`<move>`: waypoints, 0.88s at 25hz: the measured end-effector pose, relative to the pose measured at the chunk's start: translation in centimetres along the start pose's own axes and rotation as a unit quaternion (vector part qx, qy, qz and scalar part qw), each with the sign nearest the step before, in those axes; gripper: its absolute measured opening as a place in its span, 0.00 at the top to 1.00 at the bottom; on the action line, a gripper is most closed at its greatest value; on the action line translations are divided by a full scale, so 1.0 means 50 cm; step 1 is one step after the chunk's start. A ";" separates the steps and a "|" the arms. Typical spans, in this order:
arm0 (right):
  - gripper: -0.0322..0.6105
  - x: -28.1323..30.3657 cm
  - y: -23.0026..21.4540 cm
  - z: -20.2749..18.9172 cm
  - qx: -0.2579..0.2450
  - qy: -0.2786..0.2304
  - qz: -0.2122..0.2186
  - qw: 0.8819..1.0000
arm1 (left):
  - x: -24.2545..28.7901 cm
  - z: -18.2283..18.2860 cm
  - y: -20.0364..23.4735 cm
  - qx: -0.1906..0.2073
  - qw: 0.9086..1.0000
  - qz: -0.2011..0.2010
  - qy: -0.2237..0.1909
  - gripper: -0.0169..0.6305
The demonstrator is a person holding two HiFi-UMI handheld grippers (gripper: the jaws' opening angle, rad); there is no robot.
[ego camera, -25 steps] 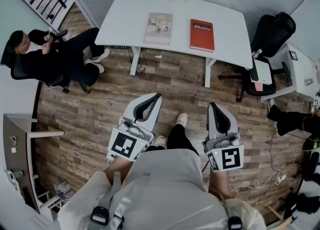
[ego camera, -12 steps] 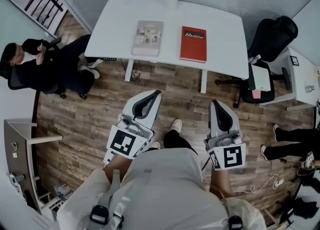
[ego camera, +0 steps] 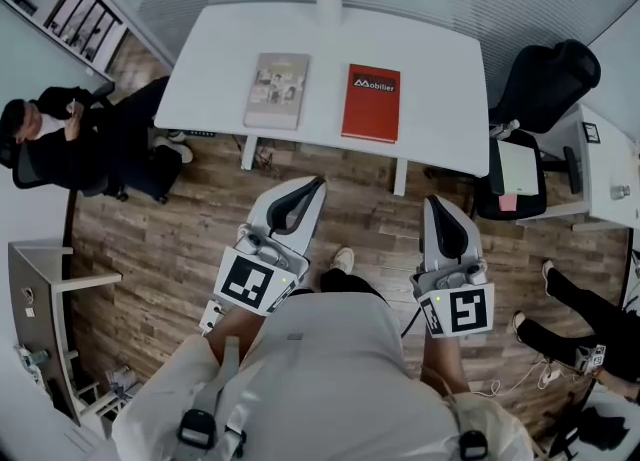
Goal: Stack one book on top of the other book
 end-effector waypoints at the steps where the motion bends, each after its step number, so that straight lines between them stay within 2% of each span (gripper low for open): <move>1: 0.94 0.007 -0.014 -0.001 -0.001 0.000 0.001 1.000 | 0.014 -0.001 0.002 0.000 1.000 0.002 0.001 0.97; 11: 0.94 0.055 -0.101 -0.017 -0.001 0.010 0.011 1.000 | 0.105 -0.017 0.007 -0.009 1.000 0.010 0.007 0.97; 22: 0.94 0.153 -0.144 -0.021 -0.002 0.019 0.008 1.000 | 0.187 -0.033 0.088 -0.021 1.000 0.012 0.006 0.97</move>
Point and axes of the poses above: the fingertips, and each gripper's own axes: x forward along the fingers, y to its left, z out of its top, the point moved 9 cm from there along -x, backward along the fingers, and after that the axes turned 4 degrees about y, right-handed, at the moved point
